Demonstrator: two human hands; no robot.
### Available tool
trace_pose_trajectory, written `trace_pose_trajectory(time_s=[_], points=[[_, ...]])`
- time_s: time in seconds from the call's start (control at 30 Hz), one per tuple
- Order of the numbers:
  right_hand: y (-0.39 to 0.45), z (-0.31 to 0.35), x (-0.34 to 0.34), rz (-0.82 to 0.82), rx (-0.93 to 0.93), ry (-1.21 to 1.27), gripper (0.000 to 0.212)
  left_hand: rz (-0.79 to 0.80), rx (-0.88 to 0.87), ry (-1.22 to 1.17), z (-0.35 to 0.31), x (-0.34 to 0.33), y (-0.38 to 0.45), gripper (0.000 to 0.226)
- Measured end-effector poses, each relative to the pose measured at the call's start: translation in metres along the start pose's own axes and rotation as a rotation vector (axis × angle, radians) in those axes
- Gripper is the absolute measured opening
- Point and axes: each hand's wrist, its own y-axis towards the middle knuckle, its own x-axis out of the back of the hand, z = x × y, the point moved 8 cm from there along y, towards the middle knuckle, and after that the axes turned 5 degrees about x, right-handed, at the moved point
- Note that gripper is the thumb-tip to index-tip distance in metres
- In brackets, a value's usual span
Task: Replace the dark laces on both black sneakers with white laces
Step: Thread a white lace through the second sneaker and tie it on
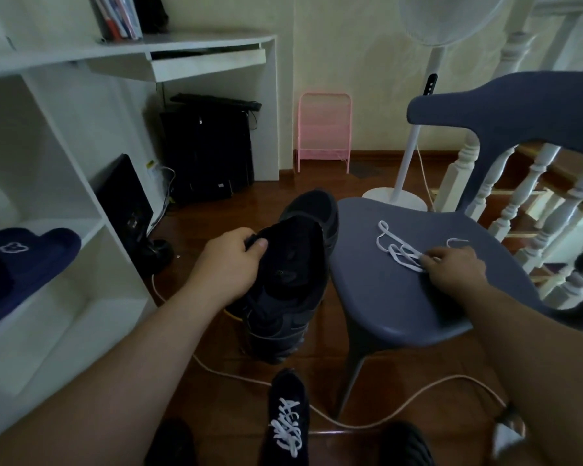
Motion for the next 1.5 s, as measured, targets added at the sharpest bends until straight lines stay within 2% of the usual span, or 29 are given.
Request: trace_pose_trajectory(time_s=[0.13, 0.23, 0.33, 0.43, 0.5, 0.67, 0.77, 0.87, 0.93, 1.07, 1.2, 1.27, 1.3, 1.4, 1.5], points=[[0.008, 0.004, -0.007, -0.016, -0.012, 0.040, 0.016, 0.007, -0.004, 0.017, 0.000, -0.004, 0.000, 0.024], [0.008, -0.001, -0.008, -0.069, -0.053, 0.058, 0.020, 0.011, -0.012, 0.029, -0.003, -0.005, -0.001, 0.024], [-0.004, 0.004, 0.008, -0.200, -0.044, 0.049, 0.021, 0.016, -0.016, 0.026, -0.004, -0.004, -0.004, 0.023], [-0.017, 0.018, 0.026, -0.302, 0.052, 0.153, 0.010, 0.011, -0.020, 0.018, -0.005, -0.003, -0.006, 0.021], [-0.022, 0.022, 0.027, -0.277, 0.061, 0.216, 0.002, 0.012, -0.019, 0.007, -0.007, -0.003, -0.008, 0.021], [-0.033, 0.037, 0.026, -0.147, 0.122, 0.269, 0.008, 0.013, -0.026, 0.007, -0.013, -0.003, -0.012, 0.023], [-0.044, 0.054, 0.026, -0.074, 0.219, 0.217, 0.017, 0.018, -0.028, -0.006, -0.015, -0.004, -0.013, 0.024], [-0.055, 0.077, 0.029, -0.035, 0.313, 0.149, 0.036, 0.020, -0.037, 0.001, -0.018, -0.004, -0.014, 0.024], [-0.059, 0.086, 0.044, -0.153, 0.331, 0.152, 0.038, 0.021, -0.037, 0.007, -0.019, -0.003, -0.015, 0.025], [-0.078, 0.099, 0.092, -0.501, 0.364, 0.203, 0.026, 0.009, -0.041, -0.001, -0.019, 0.001, -0.019, 0.025], [-0.112, 0.136, 0.135, -0.585, 0.526, 0.491, 0.021, 0.004, -0.035, -0.043, -0.018, 0.004, -0.023, 0.024], [-0.132, 0.151, 0.154, -0.588, 0.560, 0.741, 0.022, -0.017, -0.049, -0.064, -0.019, 0.007, -0.026, 0.024], [-0.140, 0.158, 0.158, -0.587, 0.576, 0.768, 0.025, -0.033, -0.061, -0.068, -0.020, 0.008, -0.029, 0.025], [-0.147, 0.177, 0.146, -0.471, 0.612, 0.544, 0.034, -0.084, -0.099, -0.070, -0.022, 0.014, -0.037, 0.029], [-0.137, 0.174, 0.121, -0.282, 0.562, 0.545, 0.017, -0.114, -0.122, -0.108, -0.021, 0.020, -0.041, 0.032]])
